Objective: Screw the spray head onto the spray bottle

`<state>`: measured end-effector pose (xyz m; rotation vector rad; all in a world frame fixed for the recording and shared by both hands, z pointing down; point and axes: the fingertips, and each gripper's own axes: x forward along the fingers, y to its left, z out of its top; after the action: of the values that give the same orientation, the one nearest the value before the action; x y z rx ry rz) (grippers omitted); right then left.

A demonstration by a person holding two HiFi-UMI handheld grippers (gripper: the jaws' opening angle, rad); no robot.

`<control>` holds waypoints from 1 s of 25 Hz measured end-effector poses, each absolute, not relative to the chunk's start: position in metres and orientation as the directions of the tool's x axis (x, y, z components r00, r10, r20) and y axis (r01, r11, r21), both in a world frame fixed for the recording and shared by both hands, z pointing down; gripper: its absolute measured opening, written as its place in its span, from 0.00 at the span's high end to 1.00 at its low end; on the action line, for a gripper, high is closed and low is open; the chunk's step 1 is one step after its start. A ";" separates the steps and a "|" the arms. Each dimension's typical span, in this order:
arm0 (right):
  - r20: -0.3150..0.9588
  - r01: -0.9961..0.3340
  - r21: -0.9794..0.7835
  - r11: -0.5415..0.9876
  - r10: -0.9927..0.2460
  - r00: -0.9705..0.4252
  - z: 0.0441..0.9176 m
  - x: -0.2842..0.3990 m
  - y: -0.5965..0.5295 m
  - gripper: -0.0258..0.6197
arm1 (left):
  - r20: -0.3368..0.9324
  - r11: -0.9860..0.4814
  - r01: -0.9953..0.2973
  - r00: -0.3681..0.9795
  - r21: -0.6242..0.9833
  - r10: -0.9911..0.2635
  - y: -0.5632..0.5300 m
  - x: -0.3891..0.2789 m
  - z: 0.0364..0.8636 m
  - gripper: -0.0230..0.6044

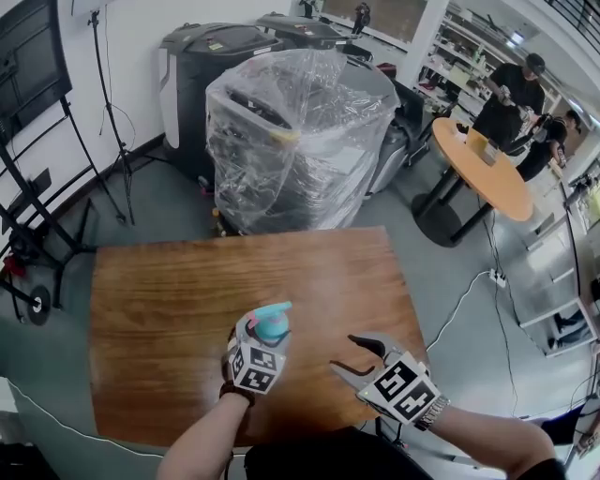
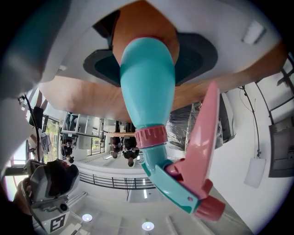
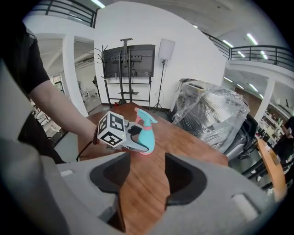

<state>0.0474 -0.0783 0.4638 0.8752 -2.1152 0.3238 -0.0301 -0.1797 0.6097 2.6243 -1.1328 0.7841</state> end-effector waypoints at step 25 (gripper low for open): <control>0.470 -0.711 -0.068 0.700 -0.606 -0.642 0.455 -0.048 -0.087 0.97 | 0.411 -0.600 -0.788 0.597 0.139 -0.689 -0.095 -0.083 0.462 0.94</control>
<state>-0.0478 -0.0870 0.4553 1.0190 -2.4937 0.3446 -0.0827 -0.0947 0.4617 2.5214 -1.2023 0.4569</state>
